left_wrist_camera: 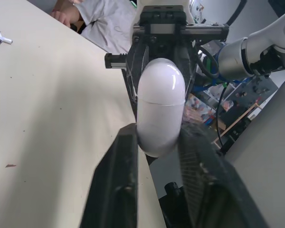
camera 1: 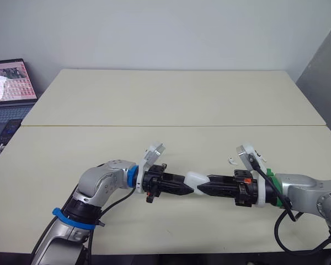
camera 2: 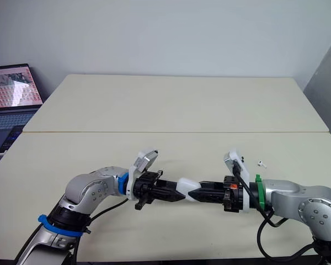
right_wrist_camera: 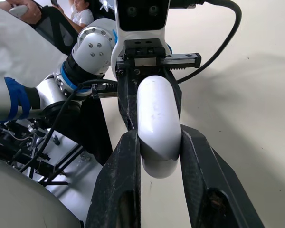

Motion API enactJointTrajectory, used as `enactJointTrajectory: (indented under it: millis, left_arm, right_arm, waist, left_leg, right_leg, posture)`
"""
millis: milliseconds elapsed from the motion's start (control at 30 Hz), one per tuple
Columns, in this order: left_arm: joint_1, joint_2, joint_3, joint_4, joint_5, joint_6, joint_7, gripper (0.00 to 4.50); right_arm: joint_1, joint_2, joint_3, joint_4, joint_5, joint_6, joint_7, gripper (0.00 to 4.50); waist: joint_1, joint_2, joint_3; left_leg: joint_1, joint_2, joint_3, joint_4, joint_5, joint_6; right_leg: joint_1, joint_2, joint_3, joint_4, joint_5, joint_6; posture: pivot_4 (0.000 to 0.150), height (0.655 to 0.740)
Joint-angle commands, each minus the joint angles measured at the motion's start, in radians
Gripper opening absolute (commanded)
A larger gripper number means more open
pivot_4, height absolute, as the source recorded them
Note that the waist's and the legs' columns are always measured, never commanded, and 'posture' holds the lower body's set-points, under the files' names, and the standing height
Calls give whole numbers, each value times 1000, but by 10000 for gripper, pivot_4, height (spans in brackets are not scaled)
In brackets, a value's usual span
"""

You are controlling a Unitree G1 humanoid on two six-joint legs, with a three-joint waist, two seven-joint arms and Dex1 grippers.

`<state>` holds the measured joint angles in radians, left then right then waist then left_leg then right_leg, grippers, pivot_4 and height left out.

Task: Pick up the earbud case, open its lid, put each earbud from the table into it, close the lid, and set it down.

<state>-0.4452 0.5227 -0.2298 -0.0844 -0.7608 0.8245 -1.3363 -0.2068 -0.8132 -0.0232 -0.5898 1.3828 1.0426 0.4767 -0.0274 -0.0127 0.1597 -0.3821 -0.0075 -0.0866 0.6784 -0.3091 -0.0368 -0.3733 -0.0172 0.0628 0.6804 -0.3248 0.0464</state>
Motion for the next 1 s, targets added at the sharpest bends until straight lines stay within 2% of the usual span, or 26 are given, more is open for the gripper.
enactJointTrajectory:
  millis: [33,1000]
  left_arm:
    - [-8,-1,16,-20,3,-19,-4,7619]
    - [-11,-32,22,-20,20,24,49,7618]
  right_arm:
    - [13,-20,-4,-33,-38,0,12,7262]
    - [14,13,0,-30,-102,-10,28,7262]
  waist:
    - [0,0,0]
    - [0,0,0]
  left_leg:
    - [0,0,0,0,0,0]
    - [0,0,0,0,0,0]
  right_leg:
    - [0,0,0,0,0,0]
    - [0,0,0,0,0,0]
  posture:
    - [1500,7400]
    - [1500,7400]
